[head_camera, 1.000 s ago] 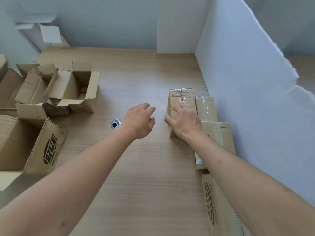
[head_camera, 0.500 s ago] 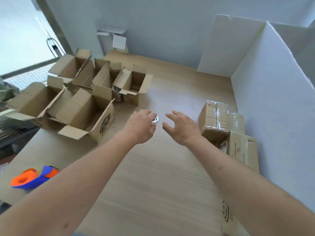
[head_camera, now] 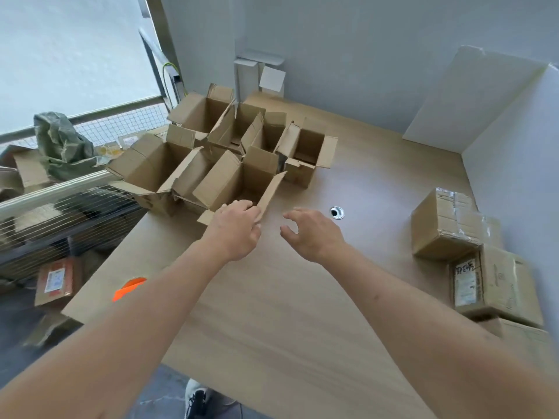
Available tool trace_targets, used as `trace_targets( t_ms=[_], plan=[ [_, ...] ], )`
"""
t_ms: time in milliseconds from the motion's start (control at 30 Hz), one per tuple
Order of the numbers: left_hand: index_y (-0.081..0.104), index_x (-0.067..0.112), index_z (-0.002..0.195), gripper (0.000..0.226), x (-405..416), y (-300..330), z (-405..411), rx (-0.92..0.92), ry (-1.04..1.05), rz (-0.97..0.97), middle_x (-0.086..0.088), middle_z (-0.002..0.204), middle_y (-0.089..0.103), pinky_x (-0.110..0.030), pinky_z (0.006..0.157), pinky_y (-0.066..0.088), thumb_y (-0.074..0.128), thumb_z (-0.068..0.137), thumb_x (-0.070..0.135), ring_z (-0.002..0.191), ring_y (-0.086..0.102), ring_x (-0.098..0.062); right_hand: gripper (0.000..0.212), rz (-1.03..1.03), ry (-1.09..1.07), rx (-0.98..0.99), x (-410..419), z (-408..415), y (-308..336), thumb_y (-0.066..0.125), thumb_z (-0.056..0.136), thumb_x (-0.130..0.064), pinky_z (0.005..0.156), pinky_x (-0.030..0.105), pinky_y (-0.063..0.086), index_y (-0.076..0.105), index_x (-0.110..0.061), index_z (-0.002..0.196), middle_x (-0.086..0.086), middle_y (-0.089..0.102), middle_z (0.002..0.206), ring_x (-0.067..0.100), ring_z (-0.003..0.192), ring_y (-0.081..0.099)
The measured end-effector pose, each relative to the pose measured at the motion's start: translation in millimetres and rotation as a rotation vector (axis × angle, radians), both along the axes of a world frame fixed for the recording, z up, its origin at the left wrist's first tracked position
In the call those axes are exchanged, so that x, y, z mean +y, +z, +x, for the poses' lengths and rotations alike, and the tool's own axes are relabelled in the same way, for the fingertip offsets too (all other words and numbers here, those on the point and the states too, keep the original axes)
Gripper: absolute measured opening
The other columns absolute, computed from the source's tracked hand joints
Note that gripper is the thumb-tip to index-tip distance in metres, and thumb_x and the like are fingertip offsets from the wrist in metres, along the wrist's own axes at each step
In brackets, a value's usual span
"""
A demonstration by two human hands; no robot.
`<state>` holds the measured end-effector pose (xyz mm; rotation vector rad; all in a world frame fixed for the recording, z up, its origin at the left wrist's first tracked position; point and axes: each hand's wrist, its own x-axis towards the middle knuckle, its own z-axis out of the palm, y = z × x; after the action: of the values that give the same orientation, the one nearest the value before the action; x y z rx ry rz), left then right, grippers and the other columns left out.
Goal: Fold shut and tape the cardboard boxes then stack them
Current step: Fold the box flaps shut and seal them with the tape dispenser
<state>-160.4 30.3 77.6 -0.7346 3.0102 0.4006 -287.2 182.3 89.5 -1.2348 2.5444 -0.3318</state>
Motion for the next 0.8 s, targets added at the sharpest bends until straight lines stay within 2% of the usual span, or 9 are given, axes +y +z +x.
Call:
trace_targets(
  t_ms=[133,333,467,533,667,733,800],
  plan=[
    [0.051,0.018,0.149,0.050,-62,-14,33,-0.028,-0.075,0.015,-0.009,0.155,0.045,-0.045,0.119,0.031,0.052,0.101,0.033,0.144,0.040,-0.027,0.041,0.004,-0.053,-0.019,-58,46,-16,0.045,0.101,-0.045,0.098,0.042,0.051,0.063,-0.027,0.133,-0.003,0.058,0.139,0.024,0.126,0.055],
    [0.054,0.017,0.145,0.046,-129,-27,66,-0.073,-0.163,0.025,-0.008,0.146,0.052,-0.043,0.113,0.035,0.051,0.101,0.031,0.135,0.046,-0.027,0.040,0.052,-0.103,-0.028,-128,96,-34,0.049,0.101,-0.042,0.089,0.042,0.053,0.060,-0.027,0.136,-0.005,0.059,0.127,0.025,0.114,0.059],
    [0.050,0.019,0.149,0.049,-156,-41,80,-0.094,-0.171,0.068,-0.007,0.153,0.047,-0.048,0.118,0.033,0.052,0.102,0.032,0.140,0.042,-0.027,0.043,0.065,-0.115,-0.033,-161,107,-52,0.055,0.098,-0.042,0.090,0.040,0.053,0.058,-0.024,0.136,-0.002,0.057,0.126,0.024,0.113,0.058],
    [0.049,0.018,0.150,0.050,-167,-52,86,-0.113,-0.168,0.088,-0.008,0.154,0.045,-0.048,0.119,0.032,0.052,0.102,0.032,0.140,0.043,-0.028,0.047,0.088,-0.123,-0.009,-176,107,-65,0.061,0.095,-0.044,0.095,0.039,0.049,0.055,-0.022,0.137,0.001,0.056,0.126,0.025,0.118,0.055],
    [0.048,0.017,0.151,0.050,-184,-76,93,-0.124,-0.137,0.132,-0.009,0.156,0.044,-0.045,0.117,0.034,0.052,0.103,0.030,0.140,0.043,-0.029,0.078,0.275,-0.188,0.013,-200,102,-96,0.064,0.094,-0.047,0.122,0.046,0.026,0.028,-0.019,0.157,0.012,0.041,0.154,0.034,0.148,0.029],
    [0.047,0.017,0.151,0.050,-188,-84,95,-0.127,-0.128,0.156,-0.009,0.156,0.043,-0.045,0.117,0.034,0.051,0.103,0.030,0.139,0.044,-0.030,0.073,0.317,-0.219,0.041,-203,103,-107,0.064,0.095,-0.036,0.119,0.047,0.028,0.028,-0.017,0.156,0.013,0.047,0.149,0.035,0.143,0.036],
    [0.047,0.018,0.152,0.050,-188,-90,96,-0.144,-0.147,0.155,-0.009,0.156,0.043,-0.046,0.116,0.035,0.051,0.103,0.030,0.138,0.045,-0.032,0.061,0.335,-0.203,0.103,-199,107,-112,0.065,0.091,-0.020,0.108,0.044,0.037,0.039,-0.018,0.146,0.011,0.054,0.133,0.034,0.127,0.049]
  ],
)
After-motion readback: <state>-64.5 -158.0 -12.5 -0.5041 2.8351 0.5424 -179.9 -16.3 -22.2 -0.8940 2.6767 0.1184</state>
